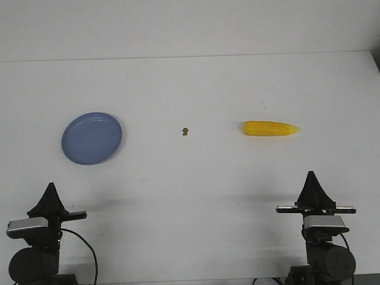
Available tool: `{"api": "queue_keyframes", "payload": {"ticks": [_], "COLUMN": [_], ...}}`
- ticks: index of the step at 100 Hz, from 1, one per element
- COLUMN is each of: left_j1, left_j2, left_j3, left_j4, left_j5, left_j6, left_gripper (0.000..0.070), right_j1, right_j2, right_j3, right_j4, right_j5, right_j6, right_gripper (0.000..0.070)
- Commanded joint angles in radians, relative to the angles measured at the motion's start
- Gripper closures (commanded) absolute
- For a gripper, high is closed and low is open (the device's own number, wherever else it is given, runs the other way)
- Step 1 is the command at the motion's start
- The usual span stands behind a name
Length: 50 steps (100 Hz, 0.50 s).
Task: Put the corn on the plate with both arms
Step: 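Raise both grippers from rest and open them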
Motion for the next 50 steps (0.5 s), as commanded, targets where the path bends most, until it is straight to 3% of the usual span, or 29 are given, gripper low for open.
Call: {"api": "queue_keyframes", "payload": {"ticks": [1,31,50], "left_j1": [0.001,0.001,0.001], "left_j2": [0.027,0.266,0.446], "left_j3": [0.058,0.410,0.636], "left_j4": [-0.040,-0.283,-0.515], "left_j5": [-0.009,-0.008,-0.008], "left_j6": [-0.032,-0.033,-0.033], "left_gripper": [0.0688,0.0688,0.0688], "right_j1": [0.001,0.001,0.001], "right_j2": [0.018,0.226,0.428], "right_j3": [0.068,0.471,0.713], "right_j4": [-0.043,-0.445,-0.740], "right_j5": [0.005,0.011,0.011], "right_j6": [0.018,0.022,0.022], "right_gripper": [0.0688,0.0688,0.0688]}}
